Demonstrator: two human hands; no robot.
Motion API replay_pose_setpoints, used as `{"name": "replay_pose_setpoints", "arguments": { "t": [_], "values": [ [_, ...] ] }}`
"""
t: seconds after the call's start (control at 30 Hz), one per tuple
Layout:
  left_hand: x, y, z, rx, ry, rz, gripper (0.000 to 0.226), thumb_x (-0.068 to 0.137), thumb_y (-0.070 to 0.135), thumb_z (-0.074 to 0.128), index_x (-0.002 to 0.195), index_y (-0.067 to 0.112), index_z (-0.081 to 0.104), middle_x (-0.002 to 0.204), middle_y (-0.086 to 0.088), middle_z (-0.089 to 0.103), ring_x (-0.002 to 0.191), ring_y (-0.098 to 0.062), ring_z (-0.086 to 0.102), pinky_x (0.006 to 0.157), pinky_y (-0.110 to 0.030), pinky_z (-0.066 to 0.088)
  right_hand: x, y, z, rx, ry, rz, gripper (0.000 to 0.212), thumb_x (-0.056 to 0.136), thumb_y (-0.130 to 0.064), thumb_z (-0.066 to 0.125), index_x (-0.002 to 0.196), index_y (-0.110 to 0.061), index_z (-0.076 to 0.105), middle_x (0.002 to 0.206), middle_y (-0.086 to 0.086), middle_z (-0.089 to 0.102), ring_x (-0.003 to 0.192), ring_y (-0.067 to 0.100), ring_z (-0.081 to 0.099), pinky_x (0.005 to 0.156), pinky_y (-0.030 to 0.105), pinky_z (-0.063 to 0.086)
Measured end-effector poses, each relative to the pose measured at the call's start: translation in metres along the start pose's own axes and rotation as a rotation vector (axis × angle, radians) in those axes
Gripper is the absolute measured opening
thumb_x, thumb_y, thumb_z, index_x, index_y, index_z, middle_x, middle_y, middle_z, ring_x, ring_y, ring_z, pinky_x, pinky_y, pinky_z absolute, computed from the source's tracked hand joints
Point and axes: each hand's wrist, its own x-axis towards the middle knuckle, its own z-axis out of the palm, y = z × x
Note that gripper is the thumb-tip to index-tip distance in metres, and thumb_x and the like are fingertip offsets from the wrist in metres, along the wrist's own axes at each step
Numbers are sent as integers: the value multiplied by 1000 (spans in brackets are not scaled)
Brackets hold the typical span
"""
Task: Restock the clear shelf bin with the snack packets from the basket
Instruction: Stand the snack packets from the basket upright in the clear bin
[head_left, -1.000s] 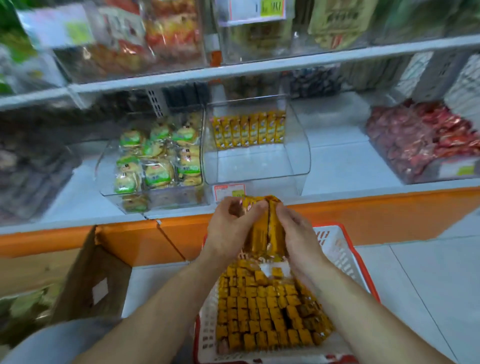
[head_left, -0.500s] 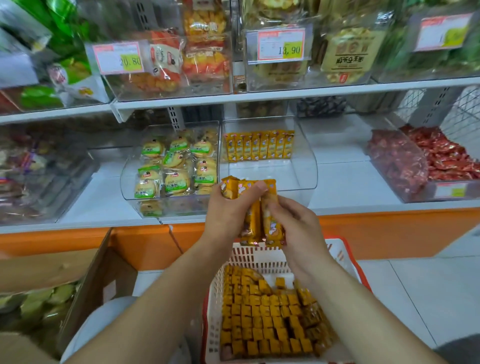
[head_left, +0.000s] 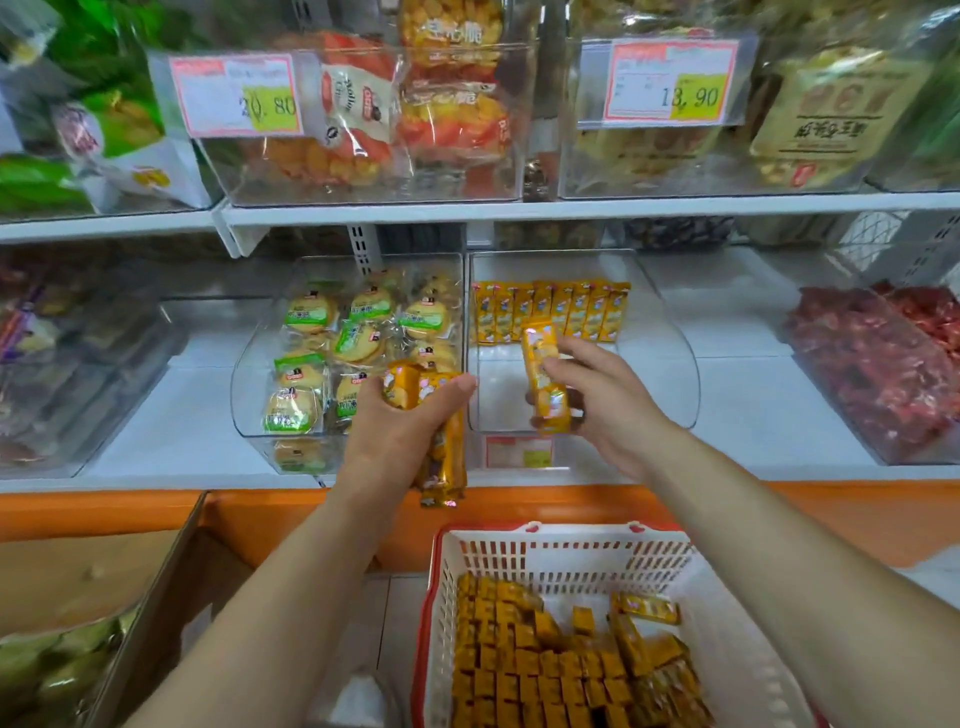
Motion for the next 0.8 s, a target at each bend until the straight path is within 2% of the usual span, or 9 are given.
{"name": "replay_pose_setpoints", "arguments": {
  "t": [0.03,0.1,0.2,0.27,0.33,0.4,0.5,0.7,0.8],
  "values": [
    [4,-2,-3,11,8,10,96,40,72,90,121,34,55,97,7,75,89,-17,76,80,-44,63,11,0,1,-52,-13,0,20,101,-25,57,118,-33,63,102,1,69,78,21,73,65,46,61],
    [9,-5,-9,52,26,34,88,41,73,87,117,39,57,94,12,76,86,-11,75,82,-42,62,34,-1,1,-218,6,-10,17,101,-35,56,117,-39,58,103,0,65,61,14,69,47,31,54],
    [15,-8,-14,75,61,70,83,39,74,82,112,45,56,94,18,74,87,-5,73,85,-39,60,72,1,-5,-538,7,-11,22,93,-29,66,115,-27,65,103,3,65,63,15,62,43,23,47],
    [16,-7,-15,65,65,81,79,38,74,82,108,46,56,93,23,73,87,-2,73,85,-37,60,96,4,-6,-724,-30,-30,24,87,-21,71,111,-23,68,106,2,65,77,16,62,52,22,48],
    [17,-7,-14,70,72,94,81,39,73,81,110,46,55,95,20,73,90,-3,72,85,-37,60,120,6,-2,-874,-39,-103,34,81,-18,76,114,-19,68,120,1,66,99,17,63,70,24,50],
    [17,-7,-15,88,69,113,85,43,71,85,117,44,54,95,19,73,87,-2,72,82,-34,60,144,9,6,-1012,48,-191,49,75,-19,81,121,-13,65,123,7,66,109,23,62,81,26,47],
    [18,-9,-16,104,53,140,83,52,63,91,122,39,53,94,25,72,84,5,71,78,-30,58,173,16,16,-1088,180,-275,59,76,-24,83,128,-11,59,116,13,68,109,31,62,80,29,44],
    [20,-10,-19,108,41,134,86,42,70,82,119,44,51,96,28,72,85,5,71,80,-30,58,198,42,25,-1024,228,-370,45,83,-11,77,125,-13,63,116,11,70,107,31,65,92,34,51],
    [20,-12,-18,123,34,145,82,47,68,84,118,46,50,95,32,70,83,9,69,77,-27,57,203,44,27,-983,305,-372,37,83,-10,75,117,-10,61,105,12,71,100,31,66,87,35,52]
  ]
}}
